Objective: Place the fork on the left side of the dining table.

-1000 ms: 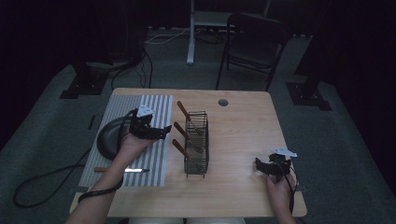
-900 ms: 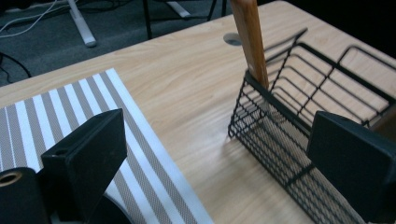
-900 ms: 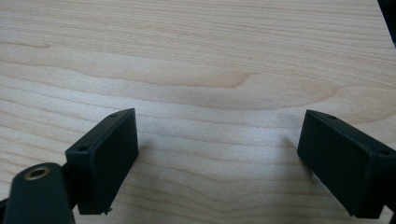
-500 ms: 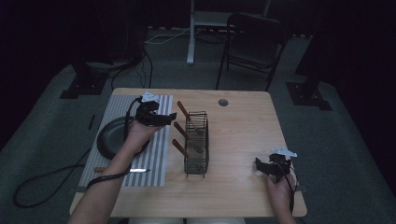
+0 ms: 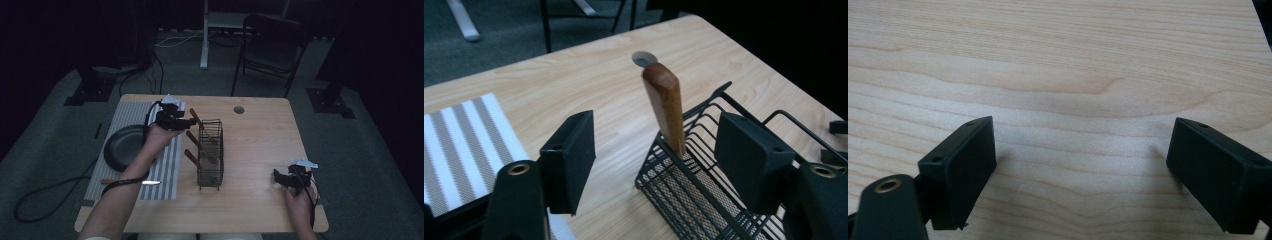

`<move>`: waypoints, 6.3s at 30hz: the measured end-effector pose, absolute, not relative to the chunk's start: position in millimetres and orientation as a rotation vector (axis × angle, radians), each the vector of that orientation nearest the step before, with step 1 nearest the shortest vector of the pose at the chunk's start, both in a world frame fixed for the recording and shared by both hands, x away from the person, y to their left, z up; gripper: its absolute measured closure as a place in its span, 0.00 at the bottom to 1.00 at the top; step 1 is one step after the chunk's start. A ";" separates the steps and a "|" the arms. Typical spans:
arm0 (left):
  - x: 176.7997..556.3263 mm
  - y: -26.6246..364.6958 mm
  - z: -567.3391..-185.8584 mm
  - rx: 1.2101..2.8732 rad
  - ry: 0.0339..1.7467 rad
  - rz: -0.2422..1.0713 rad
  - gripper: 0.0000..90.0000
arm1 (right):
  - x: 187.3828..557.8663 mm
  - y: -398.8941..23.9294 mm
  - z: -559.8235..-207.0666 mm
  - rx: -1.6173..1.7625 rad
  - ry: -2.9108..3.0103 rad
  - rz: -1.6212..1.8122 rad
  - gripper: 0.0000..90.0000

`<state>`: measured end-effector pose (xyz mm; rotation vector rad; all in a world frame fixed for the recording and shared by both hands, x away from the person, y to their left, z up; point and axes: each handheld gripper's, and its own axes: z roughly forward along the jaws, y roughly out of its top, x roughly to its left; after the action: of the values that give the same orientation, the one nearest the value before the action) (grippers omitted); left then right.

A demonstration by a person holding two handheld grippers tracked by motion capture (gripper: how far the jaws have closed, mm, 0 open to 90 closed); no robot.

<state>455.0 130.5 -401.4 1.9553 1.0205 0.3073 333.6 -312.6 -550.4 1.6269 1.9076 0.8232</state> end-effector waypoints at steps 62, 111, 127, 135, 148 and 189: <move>446.7 135.6 -382.7 1.847 0.988 0.160 0.90 | 333.6 -312.7 -550.4 1.627 1.908 0.823 0.13; 459.3 263.4 -384.6 1.614 1.272 0.363 0.89 | 333.5 -312.6 -550.4 1.627 1.907 0.824 0.13; 478.4 302.7 -426.5 1.459 1.472 0.369 0.89 | 333.6 -312.7 -550.4 1.626 1.908 0.823 0.13; 485.3 313.7 -447.4 1.446 1.546 0.369 0.89 | 333.6 -312.6 -550.4 1.626 1.908 0.823 0.13; 502.1 318.4 -472.1 1.368 1.594 0.301 0.89 | 333.5 -312.6 -550.4 1.627 1.907 0.823 0.13; 513.3 328.8 -507.7 1.163 1.839 0.223 0.38 | 333.5 -312.6 -550.4 1.626 1.907 0.823 0.13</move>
<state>513.3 328.8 -507.7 1.1629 1.8386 0.2229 333.5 -312.6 -550.4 1.6258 1.9074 0.8231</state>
